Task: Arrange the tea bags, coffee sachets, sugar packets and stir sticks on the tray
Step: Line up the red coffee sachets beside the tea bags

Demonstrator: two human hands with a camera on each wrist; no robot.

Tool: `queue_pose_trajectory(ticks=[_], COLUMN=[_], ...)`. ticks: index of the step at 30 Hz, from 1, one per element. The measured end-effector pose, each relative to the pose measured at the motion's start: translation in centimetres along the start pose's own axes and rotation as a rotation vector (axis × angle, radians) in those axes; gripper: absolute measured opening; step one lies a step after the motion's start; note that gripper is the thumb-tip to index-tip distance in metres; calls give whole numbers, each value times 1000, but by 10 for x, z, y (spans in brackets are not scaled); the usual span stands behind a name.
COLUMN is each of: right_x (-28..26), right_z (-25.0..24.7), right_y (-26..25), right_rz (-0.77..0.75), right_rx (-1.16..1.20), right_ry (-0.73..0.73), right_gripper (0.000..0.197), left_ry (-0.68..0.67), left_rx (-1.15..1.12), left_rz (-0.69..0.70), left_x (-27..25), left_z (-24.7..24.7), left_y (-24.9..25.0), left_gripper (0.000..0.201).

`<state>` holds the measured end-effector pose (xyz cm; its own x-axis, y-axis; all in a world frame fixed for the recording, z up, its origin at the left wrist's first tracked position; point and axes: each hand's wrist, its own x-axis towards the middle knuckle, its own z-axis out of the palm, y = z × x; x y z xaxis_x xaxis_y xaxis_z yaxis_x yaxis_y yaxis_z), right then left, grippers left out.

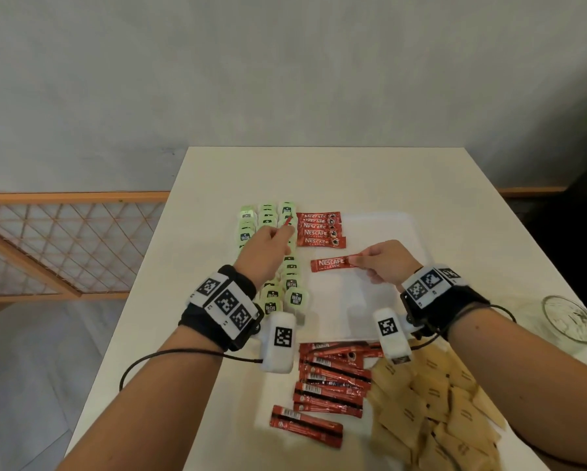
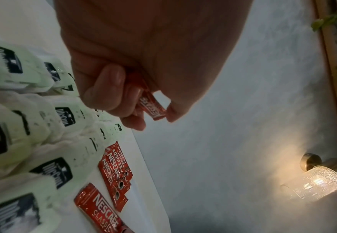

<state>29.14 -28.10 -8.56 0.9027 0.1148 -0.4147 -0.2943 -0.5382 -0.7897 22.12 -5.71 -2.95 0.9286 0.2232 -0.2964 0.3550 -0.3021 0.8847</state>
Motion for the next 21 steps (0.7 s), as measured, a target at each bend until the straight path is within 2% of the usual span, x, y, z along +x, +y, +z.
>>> queue_pose_trajectory(ticks=[3, 7, 16, 21], right_x=[14, 29, 47, 39], right_z=[8, 17, 29, 27], right_y=[-3, -12, -22, -24], right_rz=[23, 5, -7, -36], right_rx=[-62, -128, -203, -200], right_ry=[47, 95, 149, 169], right_gripper=[24, 26, 35, 38], left_ry=[11, -6, -46, -79], left_rx=[-108, -143, -133, -85], left_rz=[-61, -77, -15, 35], left_x=[8, 15, 18, 13], left_z=[-3, -6, -13, -16], left_y=[0, -6, -19, -19], left_gripper=[22, 9, 23, 27])
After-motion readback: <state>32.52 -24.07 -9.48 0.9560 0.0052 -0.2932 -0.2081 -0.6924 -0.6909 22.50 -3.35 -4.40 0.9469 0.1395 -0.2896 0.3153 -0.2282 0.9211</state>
